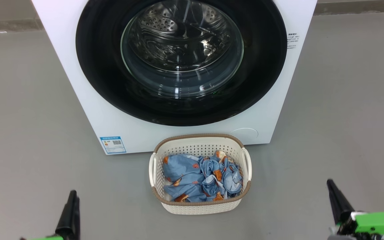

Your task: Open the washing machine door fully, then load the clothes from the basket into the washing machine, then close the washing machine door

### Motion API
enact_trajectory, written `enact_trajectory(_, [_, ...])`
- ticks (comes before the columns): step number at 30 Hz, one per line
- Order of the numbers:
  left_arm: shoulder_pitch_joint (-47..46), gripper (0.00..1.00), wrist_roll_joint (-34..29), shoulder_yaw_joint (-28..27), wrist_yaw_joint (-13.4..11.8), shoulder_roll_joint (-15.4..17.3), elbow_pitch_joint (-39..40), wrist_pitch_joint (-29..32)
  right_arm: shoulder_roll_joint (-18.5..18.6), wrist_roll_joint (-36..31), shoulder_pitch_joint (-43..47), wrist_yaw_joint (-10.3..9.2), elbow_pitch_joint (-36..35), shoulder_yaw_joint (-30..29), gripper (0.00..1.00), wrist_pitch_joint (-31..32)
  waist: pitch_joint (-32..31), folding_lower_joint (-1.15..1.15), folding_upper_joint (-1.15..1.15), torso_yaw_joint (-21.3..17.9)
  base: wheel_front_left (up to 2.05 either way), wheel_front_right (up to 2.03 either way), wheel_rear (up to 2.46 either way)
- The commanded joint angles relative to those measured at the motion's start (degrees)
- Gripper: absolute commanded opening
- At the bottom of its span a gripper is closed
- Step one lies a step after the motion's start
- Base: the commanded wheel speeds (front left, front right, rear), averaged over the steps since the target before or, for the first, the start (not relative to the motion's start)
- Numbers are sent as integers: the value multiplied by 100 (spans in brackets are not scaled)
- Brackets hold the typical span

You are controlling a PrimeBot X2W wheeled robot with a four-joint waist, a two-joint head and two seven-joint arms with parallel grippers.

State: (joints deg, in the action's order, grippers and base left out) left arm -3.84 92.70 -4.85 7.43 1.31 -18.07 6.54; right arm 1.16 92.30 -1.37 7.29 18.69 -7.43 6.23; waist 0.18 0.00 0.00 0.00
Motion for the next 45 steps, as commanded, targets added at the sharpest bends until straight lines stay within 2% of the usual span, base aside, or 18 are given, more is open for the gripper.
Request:
enact_trajectory(1, [-55, 100, -4, 2, 0, 23, 66, -8, 23, 2, -61, 1, -78, 2, 100, -5, 2, 0, 0, 0, 0, 0, 0])
enact_trajectory(7, [-101, 100, -47, 43, 0, 33, 135, -95, 30, 42, -116, 2, -163, 43, 100, -86, -9, 13, 0, 3, 0, 0, 0])
enact_trajectory(12, [-127, 100, -102, 88, 1, 53, 202, -175, 36, 43, -155, 3, -245, 89, 100, -170, 3, 1, 0, -2, 0, 0, 0])
enact_trajectory(29, [-253, 100, -389, 318, 1, 163, 374, -464, 84, -80, -290, 5, -551, 272, 100, -360, 17, 0, 0, -13, 0, 0, 0])
enact_trajectory(38, [-328, 100, -695, 466, 2, 252, 446, -630, 221, -393, -377, 7, -668, 479, 100, -581, 25, 0, 0, -10, 0, 0, 0])
enact_trajectory(45, [-390, 100, -1235, 539, 2, 324, 437, -769, 404, -1007, -490, 8, -644, 730, 100, -757, 24, 0, 0, -12, 0, 0, 0])
